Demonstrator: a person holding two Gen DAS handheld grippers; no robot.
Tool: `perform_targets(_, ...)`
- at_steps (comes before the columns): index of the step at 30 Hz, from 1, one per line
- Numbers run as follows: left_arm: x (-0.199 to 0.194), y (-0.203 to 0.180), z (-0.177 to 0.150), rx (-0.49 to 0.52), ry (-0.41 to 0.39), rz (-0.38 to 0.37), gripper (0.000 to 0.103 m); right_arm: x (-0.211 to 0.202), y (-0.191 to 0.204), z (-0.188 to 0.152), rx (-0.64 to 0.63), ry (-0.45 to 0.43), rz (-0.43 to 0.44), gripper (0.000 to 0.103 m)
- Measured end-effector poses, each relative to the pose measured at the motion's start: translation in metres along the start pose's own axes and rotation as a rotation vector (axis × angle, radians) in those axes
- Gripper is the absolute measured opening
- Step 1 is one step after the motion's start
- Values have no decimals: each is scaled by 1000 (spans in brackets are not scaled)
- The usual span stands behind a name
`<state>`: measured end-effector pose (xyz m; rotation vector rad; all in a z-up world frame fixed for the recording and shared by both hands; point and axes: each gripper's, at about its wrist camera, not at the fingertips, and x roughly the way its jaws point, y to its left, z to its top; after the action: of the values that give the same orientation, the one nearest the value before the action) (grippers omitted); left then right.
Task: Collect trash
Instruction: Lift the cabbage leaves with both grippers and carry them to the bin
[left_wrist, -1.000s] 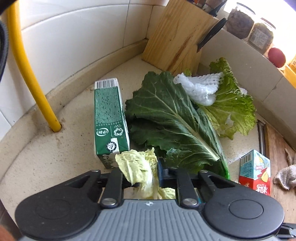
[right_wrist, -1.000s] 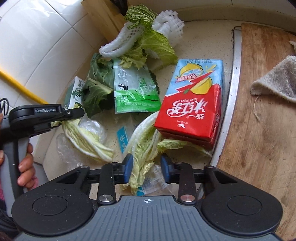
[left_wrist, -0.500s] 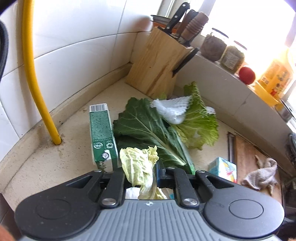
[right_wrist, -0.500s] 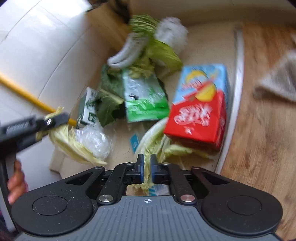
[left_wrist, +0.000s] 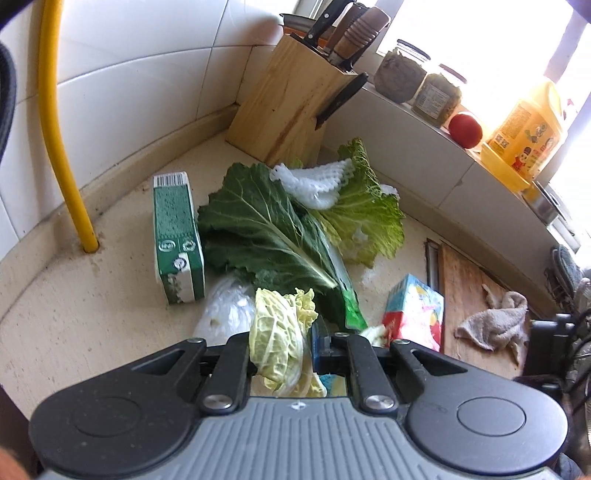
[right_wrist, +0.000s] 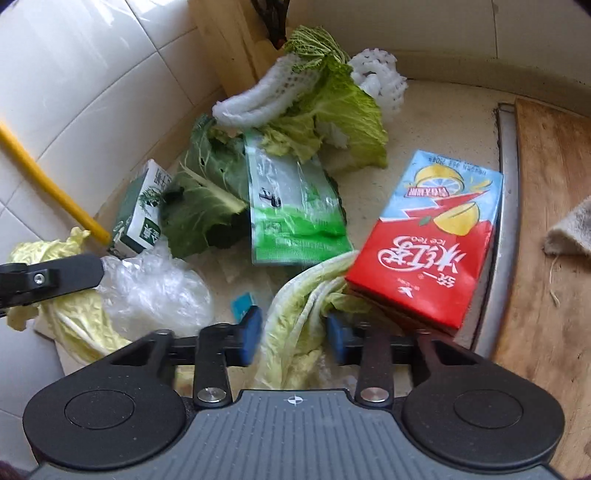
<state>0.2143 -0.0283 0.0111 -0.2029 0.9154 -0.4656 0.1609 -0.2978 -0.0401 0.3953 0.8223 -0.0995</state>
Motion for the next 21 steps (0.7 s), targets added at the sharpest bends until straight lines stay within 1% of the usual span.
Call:
perform_targets(1, -1, -1, -1, 3, -2, -4, 11, -2, -4, 0, 18, 12, 24, 30)
perform_targets(2, -3, -1, -2, 6, -5, -6, 11, -5, -8, 1, 34, 21, 41, 28)
perform_targets(3, -5, -1, -2, 7, -9, -9, 11, -8, -11, 0, 48, 23, 61, 27)
perform_targets(6, -12, -4, -4, 15, -22, -19, 11, -24, -22, -3, 123, 36, 164, 25)
perform_targets(8, -16, -5, -4, 16, -30, -17, 11, -38, -25, -4, 149, 25, 223, 24)
perform_targets(11, -20, -6, -5, 4, -35, -16, 11, -58, -25, -3, 148, -18, 280, 24)
perform_targets(14, -25, -8, -8, -5, -43, -15, 11, -71, -27, 0, 159, -38, 331, 24)
perform_targets(18, -36, -11, -11, -19, -73, -2, 11, -79, -22, 7, 134, -54, 373, 24)
perform_targets(21, -45, -14, -16, -28, -96, 23, 11, -79, -17, 8, 104, -49, 410, 24)
